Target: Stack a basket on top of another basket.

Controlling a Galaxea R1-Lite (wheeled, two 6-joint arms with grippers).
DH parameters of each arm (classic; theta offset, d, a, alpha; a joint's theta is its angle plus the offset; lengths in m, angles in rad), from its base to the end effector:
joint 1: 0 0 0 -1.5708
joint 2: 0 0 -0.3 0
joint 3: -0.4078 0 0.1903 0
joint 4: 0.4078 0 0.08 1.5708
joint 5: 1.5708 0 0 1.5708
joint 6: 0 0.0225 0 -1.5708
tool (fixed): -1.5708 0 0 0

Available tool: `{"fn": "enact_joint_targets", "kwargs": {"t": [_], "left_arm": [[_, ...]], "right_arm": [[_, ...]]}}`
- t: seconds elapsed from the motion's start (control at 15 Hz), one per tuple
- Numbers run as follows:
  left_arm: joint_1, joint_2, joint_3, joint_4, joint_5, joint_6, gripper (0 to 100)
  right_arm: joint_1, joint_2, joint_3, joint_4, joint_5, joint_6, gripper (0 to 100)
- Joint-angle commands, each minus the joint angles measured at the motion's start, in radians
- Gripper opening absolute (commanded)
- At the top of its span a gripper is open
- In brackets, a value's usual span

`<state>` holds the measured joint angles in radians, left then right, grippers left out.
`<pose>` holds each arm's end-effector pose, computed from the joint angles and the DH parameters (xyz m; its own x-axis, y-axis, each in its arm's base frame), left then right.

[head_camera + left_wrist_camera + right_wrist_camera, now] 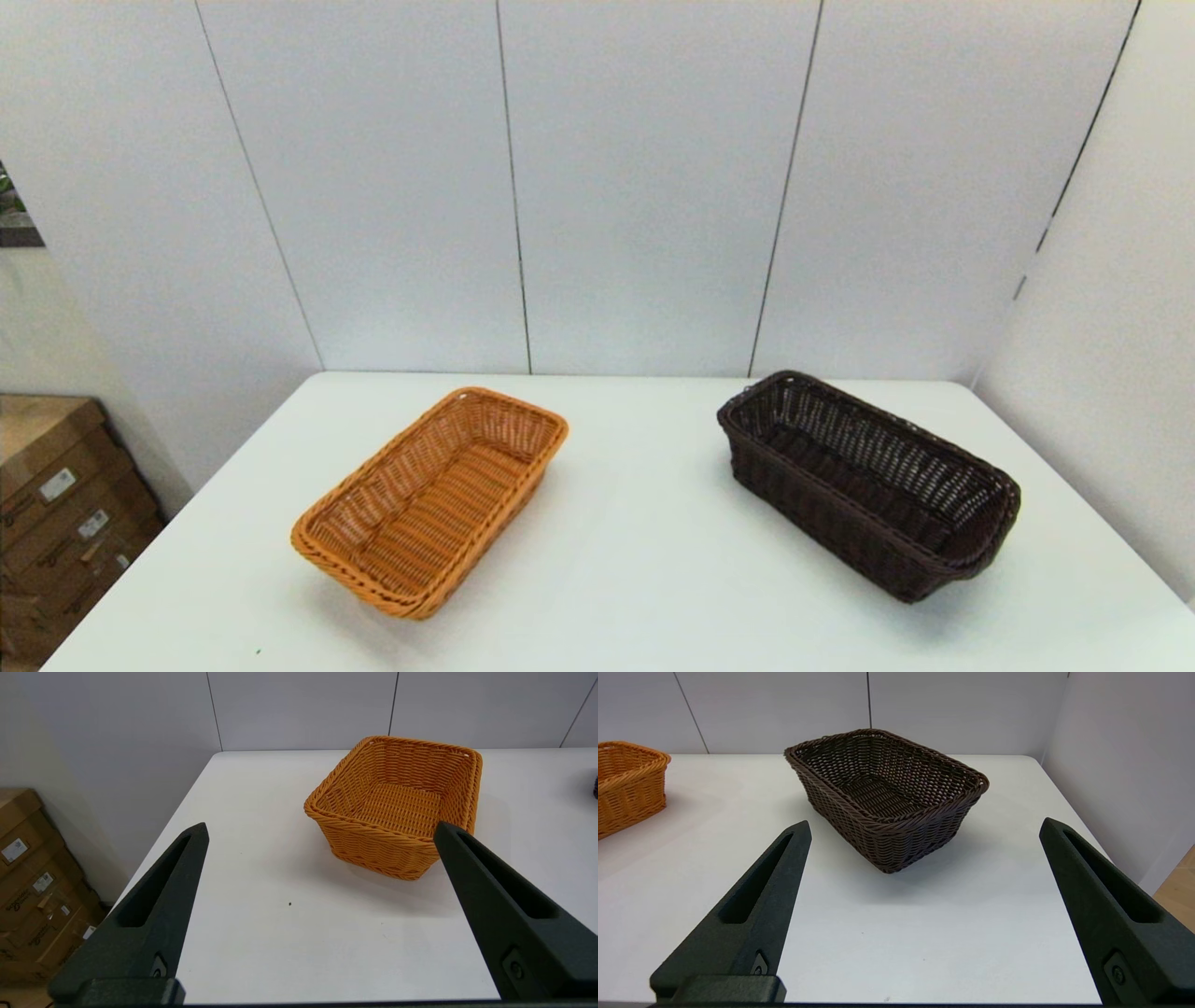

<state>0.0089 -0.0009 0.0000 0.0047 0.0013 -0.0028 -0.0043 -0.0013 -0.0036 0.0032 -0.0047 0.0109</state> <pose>-0.0229 -0.0002 0.0750 0.9999 0.0102 -0.0038 -0.0102 0.9999 -0.0028 -0.0232 0.0000 0.0761 1.0000 -0.0090 0.0017 0.0090 0.9999 0.0109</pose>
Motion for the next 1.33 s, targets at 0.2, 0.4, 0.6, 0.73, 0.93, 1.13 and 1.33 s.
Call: {"fn": "enact_joint_targets", "kwargs": {"t": [0.2,0.4,0.6,0.73,0.93,1.13,1.33], "left_arm": [[0.0,-0.001,0.002,0.0,0.0,0.0,100],[-0.001,-0.001,0.002,0.001,0.0,0.0,100],[0.0,-0.001,0.002,0.0,0.0,0.003,100],[0.0,-0.001,0.002,0.0,0.0,0.0,100],[-0.001,-0.001,0.002,0.0,0.0,-0.003,100],[-0.001,-0.001,0.002,0.001,0.002,-0.002,100],[-0.001,0.015,-0.051,0.023,-0.006,0.006,100]], "right_arm": [[0.0,0.001,0.001,0.0,0.0,0.0,100],[0.0,0.001,0.001,0.0,0.0,0.0,100],[0.0,0.001,0.001,0.0,0.0,0.0,100],[0.0,0.001,0.001,0.0,0.0,0.0,100],[0.0,0.001,0.001,0.0,0.0,0.0,100],[0.0,0.001,0.001,0.0,0.0,0.0,100],[0.0,0.001,0.001,0.0,0.0,0.0,100]]}}
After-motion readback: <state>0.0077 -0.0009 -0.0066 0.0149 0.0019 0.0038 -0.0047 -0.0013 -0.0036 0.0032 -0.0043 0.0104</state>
